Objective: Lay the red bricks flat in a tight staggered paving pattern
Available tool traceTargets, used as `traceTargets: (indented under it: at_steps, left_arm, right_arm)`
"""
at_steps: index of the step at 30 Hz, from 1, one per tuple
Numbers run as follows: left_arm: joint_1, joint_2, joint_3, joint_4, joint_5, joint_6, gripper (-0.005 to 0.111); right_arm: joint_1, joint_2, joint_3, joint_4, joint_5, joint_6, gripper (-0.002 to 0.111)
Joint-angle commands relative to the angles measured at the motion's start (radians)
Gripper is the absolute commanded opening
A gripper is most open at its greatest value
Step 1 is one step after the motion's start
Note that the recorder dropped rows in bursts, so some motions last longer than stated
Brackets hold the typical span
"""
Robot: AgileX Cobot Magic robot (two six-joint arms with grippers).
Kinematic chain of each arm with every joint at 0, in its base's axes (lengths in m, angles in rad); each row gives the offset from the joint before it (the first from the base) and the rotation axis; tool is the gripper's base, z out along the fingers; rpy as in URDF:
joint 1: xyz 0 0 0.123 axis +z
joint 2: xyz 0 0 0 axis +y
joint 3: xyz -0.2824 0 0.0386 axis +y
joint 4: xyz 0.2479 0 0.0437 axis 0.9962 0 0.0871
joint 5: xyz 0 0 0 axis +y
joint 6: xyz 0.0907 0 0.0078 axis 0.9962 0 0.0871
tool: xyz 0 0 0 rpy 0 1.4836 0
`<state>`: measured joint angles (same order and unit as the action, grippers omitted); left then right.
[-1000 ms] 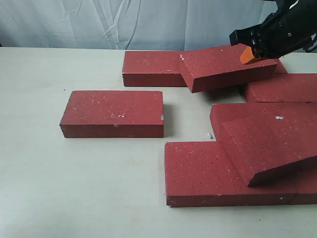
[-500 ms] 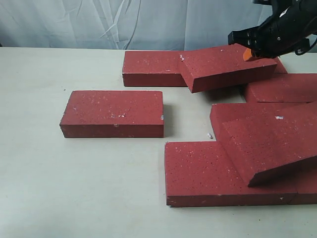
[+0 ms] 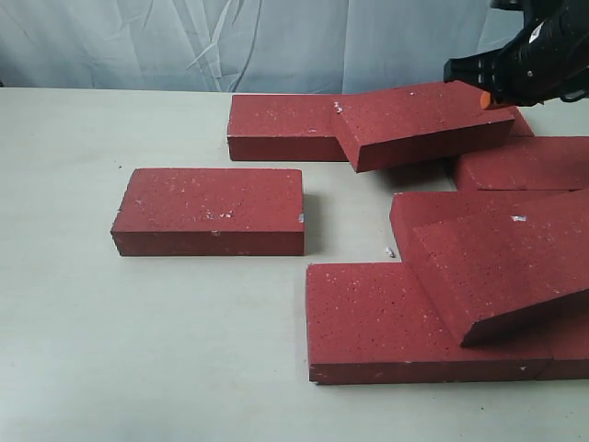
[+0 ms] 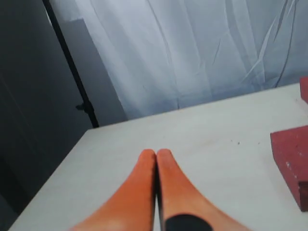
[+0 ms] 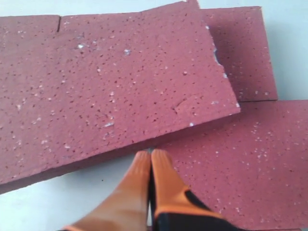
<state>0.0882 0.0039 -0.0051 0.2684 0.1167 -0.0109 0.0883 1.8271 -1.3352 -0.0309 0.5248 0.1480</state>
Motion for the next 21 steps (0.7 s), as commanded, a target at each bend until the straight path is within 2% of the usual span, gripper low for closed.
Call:
traceTargets:
  at_steps: [1, 9, 17, 21]
  left_arm:
    - [0.000, -0.004, 0.005, -0.003, -0.107, -0.008, 0.000]
    - [0.000, -0.004, 0.005, -0.015, -0.132, -0.008, 0.000]
    - [0.000, -0.004, 0.005, -0.247, -0.145, -0.014, 0.000]
    - [0.000, -0.004, 0.005, -0.285, -0.151, -0.014, 0.000]
  right_arm:
    - [-0.034, -0.003, -0.007, -0.011, 0.008, 0.011, -0.001]
    - [-0.073, -0.003, -0.011, -0.001, 0.024, 0.011, -0.001]
    - [-0.100, 0.023, -0.106, -0.008, 0.144, -0.032, -0.001]
    - [-0.100, 0.048, -0.138, 0.018, 0.182, -0.067, -0.001]
